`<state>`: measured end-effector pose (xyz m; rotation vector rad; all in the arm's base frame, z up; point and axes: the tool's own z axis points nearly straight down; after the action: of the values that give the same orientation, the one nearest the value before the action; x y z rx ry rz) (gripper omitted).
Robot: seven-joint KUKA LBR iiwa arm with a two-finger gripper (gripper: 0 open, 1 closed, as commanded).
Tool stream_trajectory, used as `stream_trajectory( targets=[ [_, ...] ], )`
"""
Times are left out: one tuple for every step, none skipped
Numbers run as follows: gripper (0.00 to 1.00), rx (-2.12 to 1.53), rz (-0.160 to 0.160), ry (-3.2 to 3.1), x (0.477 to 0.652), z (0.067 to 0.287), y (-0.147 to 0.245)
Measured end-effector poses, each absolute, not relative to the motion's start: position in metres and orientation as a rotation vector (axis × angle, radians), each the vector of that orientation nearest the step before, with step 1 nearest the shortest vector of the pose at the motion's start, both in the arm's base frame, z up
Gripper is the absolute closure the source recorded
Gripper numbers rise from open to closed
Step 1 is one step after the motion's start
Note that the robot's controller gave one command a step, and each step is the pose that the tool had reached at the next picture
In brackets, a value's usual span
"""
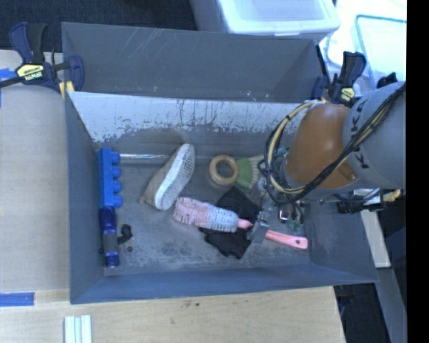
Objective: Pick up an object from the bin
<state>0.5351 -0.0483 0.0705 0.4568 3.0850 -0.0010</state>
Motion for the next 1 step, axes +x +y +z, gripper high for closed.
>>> stream_trajectory(
  targets=[
    [0.00, 0.512, 0.000, 3.075, 0.5145, 0.0707, -0.0228]
  ],
)
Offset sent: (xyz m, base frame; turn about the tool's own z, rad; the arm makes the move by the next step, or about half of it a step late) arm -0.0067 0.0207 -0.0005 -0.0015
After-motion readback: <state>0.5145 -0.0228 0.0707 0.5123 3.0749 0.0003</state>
